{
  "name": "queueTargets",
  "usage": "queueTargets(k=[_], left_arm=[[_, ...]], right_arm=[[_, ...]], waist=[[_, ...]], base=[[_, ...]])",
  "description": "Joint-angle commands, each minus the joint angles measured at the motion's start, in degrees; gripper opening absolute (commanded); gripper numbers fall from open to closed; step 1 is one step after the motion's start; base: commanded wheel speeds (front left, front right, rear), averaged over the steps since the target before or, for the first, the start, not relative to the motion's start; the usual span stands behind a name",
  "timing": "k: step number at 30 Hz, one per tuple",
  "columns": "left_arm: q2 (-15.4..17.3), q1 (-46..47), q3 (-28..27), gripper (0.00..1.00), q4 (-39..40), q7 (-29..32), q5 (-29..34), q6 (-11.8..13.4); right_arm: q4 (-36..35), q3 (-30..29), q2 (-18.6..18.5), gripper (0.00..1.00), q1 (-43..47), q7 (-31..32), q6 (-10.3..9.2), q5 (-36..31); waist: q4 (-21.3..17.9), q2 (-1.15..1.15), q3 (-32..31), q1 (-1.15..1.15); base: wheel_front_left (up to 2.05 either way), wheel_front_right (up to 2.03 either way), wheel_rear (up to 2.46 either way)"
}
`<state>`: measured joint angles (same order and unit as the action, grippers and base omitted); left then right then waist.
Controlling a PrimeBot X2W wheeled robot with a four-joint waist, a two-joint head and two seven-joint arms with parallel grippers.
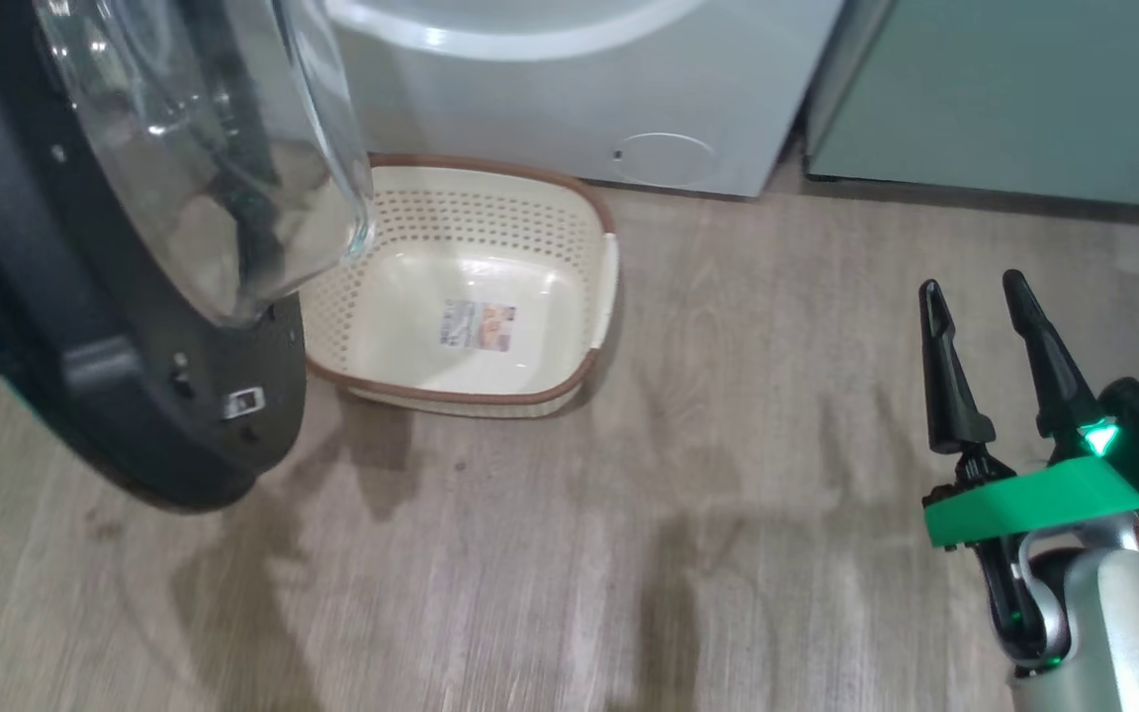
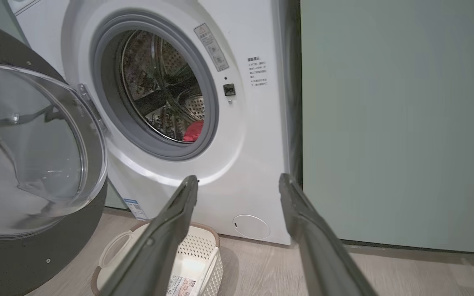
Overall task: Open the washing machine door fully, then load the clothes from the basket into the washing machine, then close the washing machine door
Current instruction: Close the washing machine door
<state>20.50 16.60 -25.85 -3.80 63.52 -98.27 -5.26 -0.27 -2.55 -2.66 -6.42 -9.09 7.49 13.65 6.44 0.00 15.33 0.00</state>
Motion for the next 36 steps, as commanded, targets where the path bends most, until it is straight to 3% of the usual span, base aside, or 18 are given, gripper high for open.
queueTargets(k=[1,6,16,28,36], left_arm=[[2.0,0.4,-1.6,0.00,3.3,0.7,-0.3,0.3],[0.2,0.1,0.0,0.00,8.3,1.3,-1.1,1.9],[0.2,2.2,2.4,0.00,13.4,1.8,-0.5,5.3],[1.4,11.8,4.6,0.00,11.8,0.0,0.4,9.8],[1.8,19.8,5.7,0.00,7.7,-2.8,1.6,13.2]], right_arm=[[-1.4,1.4,-0.2,1.00,-1.2,-0.8,0.00,0.5],[-0.3,1.9,-0.2,1.00,-1.4,-2.0,0.00,1.6],[1.7,3.6,-0.2,1.00,-2.3,-4.3,0.00,4.4],[3.7,6.2,-0.2,1.00,-4.2,-5.8,0.00,8.0],[3.1,6.9,-0.2,1.00,-5.2,-5.9,0.00,9.8]], waist=[[-2.1,0.00,-0.1,0.00],[-6.0,0.00,0.4,0.00],[-15.0,0.00,2.9,0.00],[-23.5,0.00,7.3,0.00],[-27.0,0.00,9.8,0.00]], base=[[0.00,0.00,0.00],[0.00,0.00,0.00],[0.00,0.00,0.00],[0.00,0.00,0.00],[0.00,0.00,0.00]])
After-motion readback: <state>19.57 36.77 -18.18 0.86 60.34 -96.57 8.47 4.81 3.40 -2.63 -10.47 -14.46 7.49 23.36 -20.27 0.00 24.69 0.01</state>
